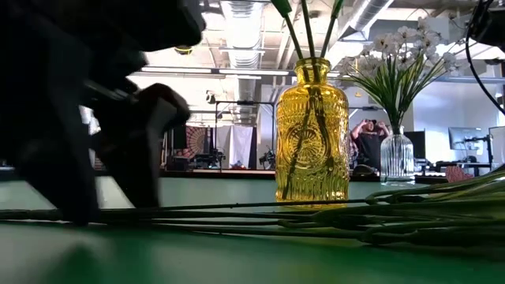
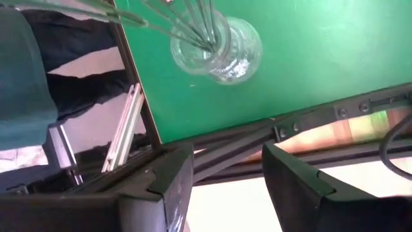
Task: Sort flowers into vase by color
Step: Put the bottom middle pink flowers into the transparent vase, then put the bottom middle pink flowers into the bottom transparent vase
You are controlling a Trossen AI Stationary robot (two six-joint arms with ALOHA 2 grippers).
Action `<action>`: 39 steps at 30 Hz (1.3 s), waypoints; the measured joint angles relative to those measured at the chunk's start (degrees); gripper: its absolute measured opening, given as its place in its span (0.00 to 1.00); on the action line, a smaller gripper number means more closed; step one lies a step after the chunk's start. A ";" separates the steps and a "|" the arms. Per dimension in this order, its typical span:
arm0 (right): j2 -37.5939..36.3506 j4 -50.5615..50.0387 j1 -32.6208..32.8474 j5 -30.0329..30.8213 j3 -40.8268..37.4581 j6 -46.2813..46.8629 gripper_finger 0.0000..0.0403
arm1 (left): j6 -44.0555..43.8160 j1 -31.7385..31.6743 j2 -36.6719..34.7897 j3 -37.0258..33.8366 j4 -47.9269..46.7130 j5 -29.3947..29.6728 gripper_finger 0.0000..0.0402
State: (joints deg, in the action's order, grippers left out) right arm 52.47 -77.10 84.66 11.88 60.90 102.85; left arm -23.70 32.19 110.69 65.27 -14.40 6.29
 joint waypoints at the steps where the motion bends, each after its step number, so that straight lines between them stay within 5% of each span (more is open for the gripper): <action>1: 0.00 0.00 0.00 -0.01 0.00 0.00 0.52 | -0.40 0.28 -0.06 -0.07 -1.56 0.57 0.50; 6: 0.00 -0.16 0.00 0.00 0.00 -1.18 0.52 | -0.29 2.21 -0.22 -0.34 -4.11 1.50 0.40; 15: 0.00 -0.16 0.00 0.00 0.00 -1.33 0.52 | 2.49 4.00 -0.05 2.81 -6.44 -2.15 0.03; 20: -0.02 -0.02 0.00 0.00 0.00 -1.36 0.52 | 5.84 3.27 -1.93 7.04 -6.97 -2.52 0.01; 30: -0.02 -0.04 0.00 0.00 0.00 -0.97 0.52 | 16.99 -1.32 -10.58 13.72 -12.91 6.52 0.00; 39: -0.04 0.51 0.00 -0.02 0.00 1.97 0.52 | 22.37 -5.88 -21.13 19.44 -12.86 -12.26 0.00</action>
State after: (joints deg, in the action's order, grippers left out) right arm 52.42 -76.59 84.66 11.86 60.90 104.82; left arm -1.33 26.31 89.56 84.71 -27.26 -5.97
